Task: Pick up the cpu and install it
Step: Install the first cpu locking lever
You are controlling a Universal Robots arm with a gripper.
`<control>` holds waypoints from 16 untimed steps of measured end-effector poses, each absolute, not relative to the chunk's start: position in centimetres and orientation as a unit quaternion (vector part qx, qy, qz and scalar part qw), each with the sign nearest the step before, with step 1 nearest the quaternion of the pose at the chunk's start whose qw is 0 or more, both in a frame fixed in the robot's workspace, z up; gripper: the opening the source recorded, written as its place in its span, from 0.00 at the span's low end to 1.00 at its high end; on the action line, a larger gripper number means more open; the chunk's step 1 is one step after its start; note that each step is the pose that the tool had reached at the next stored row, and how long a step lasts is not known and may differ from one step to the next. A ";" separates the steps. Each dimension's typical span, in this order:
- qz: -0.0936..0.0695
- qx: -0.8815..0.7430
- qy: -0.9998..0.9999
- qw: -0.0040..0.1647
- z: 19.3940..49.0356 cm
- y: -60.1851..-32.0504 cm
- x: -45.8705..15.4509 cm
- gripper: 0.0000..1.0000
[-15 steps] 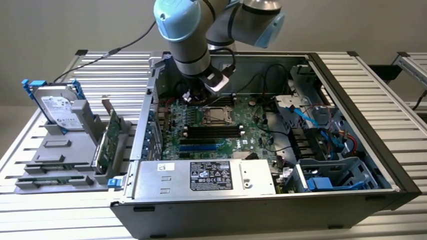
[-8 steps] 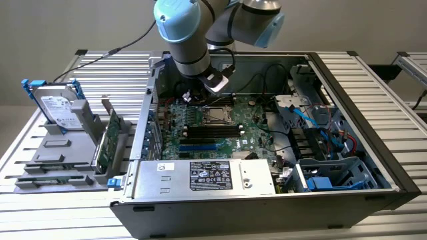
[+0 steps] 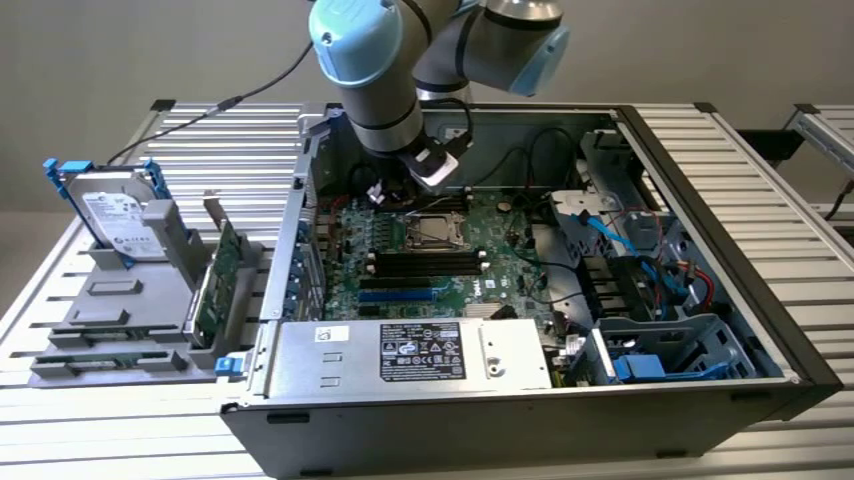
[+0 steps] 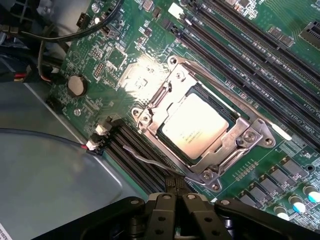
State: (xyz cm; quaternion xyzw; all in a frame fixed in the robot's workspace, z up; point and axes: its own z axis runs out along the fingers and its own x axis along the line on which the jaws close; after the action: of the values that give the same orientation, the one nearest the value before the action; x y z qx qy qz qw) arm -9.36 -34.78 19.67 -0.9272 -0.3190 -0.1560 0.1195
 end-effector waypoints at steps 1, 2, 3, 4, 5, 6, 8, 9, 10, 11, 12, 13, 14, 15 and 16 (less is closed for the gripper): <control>-0.157 -0.929 -0.314 0.119 19.7 -34.8 -9.4 0.11; -0.157 -0.930 -0.309 0.118 19.7 -34.8 -9.4 0.11; -0.158 -0.932 -0.305 0.118 19.7 -34.8 -9.4 0.11; -0.158 -0.932 -0.304 0.117 19.7 -34.8 -9.3 0.11; -0.158 -0.933 -0.303 0.117 19.7 -34.8 -9.3 0.11; -0.158 -0.933 -0.302 0.117 19.7 -34.8 -9.3 0.11; -0.158 -0.933 -0.302 0.117 19.7 -34.8 -9.3 0.11; -0.158 -0.933 -0.302 0.117 19.6 -34.8 -9.2 0.11; -0.158 -0.933 -0.302 0.117 19.7 -34.8 -9.2 0.11; -0.157 -0.933 -0.302 0.117 19.6 -34.8 -9.2 0.11; -0.157 -0.933 -0.302 0.118 19.7 -34.8 -9.1 0.11; -0.156 -0.933 -0.303 0.118 19.7 -34.8 -9.0 0.11; -0.156 -0.933 -0.303 0.118 19.6 -34.8 -9.0 0.11; -0.155 -0.933 -0.303 0.118 19.6 -34.8 -8.9 0.11; -0.155 -0.933 -0.303 0.118 19.6 -34.8 -8.8 0.11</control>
State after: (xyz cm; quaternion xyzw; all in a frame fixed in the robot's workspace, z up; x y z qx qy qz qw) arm -8.81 -34.79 19.64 -0.9329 -0.3027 -0.1547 0.1184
